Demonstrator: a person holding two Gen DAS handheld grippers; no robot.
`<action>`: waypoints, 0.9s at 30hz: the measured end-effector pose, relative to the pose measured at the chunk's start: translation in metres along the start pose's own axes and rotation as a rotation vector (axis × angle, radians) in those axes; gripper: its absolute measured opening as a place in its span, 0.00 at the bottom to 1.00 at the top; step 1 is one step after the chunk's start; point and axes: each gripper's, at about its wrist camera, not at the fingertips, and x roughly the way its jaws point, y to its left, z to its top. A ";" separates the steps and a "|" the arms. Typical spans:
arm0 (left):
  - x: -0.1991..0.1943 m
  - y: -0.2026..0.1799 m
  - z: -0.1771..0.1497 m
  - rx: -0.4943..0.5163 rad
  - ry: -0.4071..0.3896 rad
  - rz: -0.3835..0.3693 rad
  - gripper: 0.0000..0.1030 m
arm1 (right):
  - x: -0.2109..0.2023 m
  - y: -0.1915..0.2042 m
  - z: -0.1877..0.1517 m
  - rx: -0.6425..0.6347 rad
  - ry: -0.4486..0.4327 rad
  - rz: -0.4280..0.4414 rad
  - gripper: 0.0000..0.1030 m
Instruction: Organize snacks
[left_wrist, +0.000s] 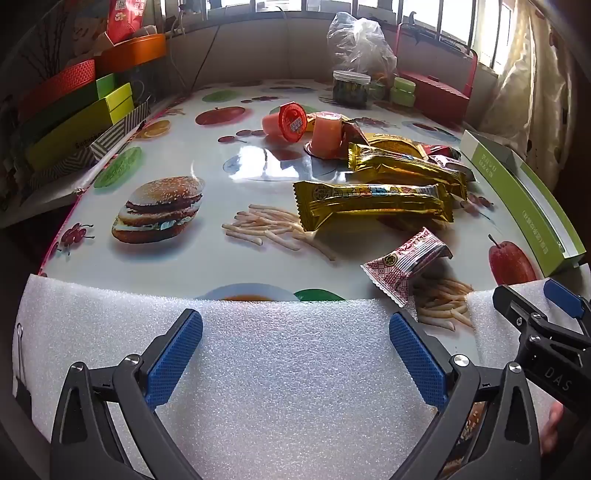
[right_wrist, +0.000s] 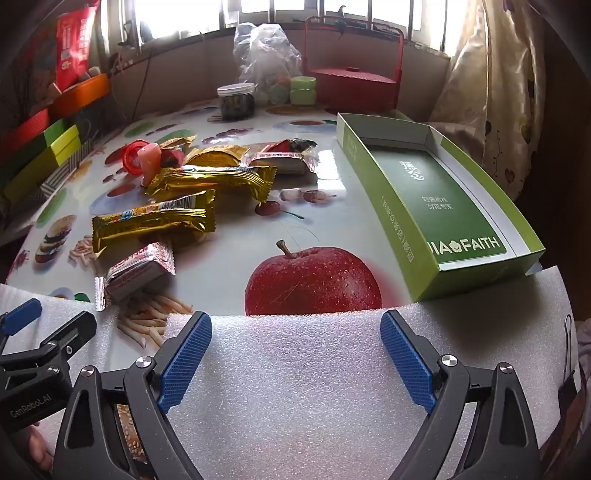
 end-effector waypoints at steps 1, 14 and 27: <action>0.000 0.000 0.000 0.000 -0.001 -0.001 0.99 | 0.000 0.000 0.000 0.002 -0.003 0.002 0.90; 0.001 -0.003 0.004 -0.028 -0.003 0.004 0.99 | -0.001 -0.003 -0.001 0.002 -0.009 0.011 0.90; 0.000 -0.019 0.004 0.024 -0.004 -0.067 0.98 | -0.008 -0.015 -0.001 0.032 -0.008 -0.025 0.83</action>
